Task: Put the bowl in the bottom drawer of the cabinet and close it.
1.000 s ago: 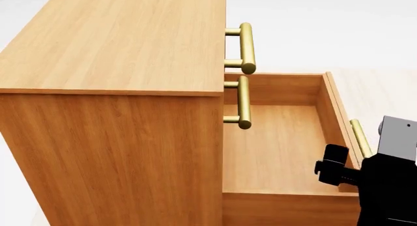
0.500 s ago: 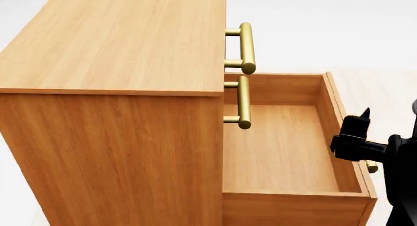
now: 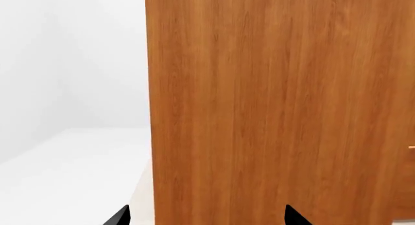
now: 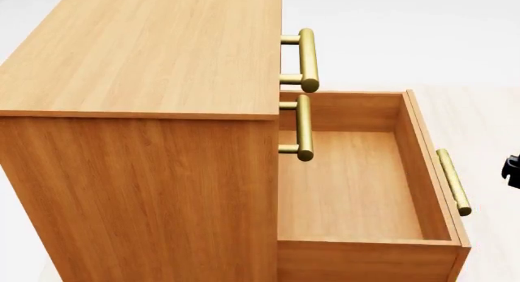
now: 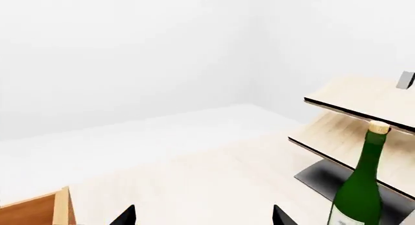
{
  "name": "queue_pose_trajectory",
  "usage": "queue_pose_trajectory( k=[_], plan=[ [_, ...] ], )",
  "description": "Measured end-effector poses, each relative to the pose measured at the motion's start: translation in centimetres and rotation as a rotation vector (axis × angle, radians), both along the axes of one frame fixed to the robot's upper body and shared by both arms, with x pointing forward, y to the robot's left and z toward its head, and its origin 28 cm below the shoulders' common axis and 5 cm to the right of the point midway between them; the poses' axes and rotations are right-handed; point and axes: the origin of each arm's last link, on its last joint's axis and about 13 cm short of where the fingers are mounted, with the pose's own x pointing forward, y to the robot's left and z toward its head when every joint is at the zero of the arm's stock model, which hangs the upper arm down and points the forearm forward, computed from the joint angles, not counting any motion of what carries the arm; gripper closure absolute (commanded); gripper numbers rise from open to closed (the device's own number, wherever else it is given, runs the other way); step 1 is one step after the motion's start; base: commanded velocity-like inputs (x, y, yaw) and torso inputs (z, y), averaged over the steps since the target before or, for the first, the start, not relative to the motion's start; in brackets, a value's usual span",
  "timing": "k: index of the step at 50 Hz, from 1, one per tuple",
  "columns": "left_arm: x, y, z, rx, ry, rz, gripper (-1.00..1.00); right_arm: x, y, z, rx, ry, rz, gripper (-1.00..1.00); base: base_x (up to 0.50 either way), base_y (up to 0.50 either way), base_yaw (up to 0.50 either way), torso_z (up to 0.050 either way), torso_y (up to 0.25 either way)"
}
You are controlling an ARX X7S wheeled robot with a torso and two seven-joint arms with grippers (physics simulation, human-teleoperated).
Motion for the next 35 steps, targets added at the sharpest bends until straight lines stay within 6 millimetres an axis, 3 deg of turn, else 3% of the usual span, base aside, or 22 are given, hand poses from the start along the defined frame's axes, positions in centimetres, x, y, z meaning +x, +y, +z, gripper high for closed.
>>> queue_pose_trajectory(
  k=[19,35],
  plan=[
    [0.0,-0.2,-1.4,0.008,0.002,0.009,-1.0,-1.1,-2.3,-0.3,0.024,0.003,-0.161,-1.0,0.0,0.0,0.0,0.0,0.0],
    [0.0,-0.2,-2.6,0.01,0.003,0.011,-1.0,-1.5,-3.6,-1.6,0.129,0.11,-0.238,-1.0,0.0,0.0,0.0,0.0,0.0]
  ],
)
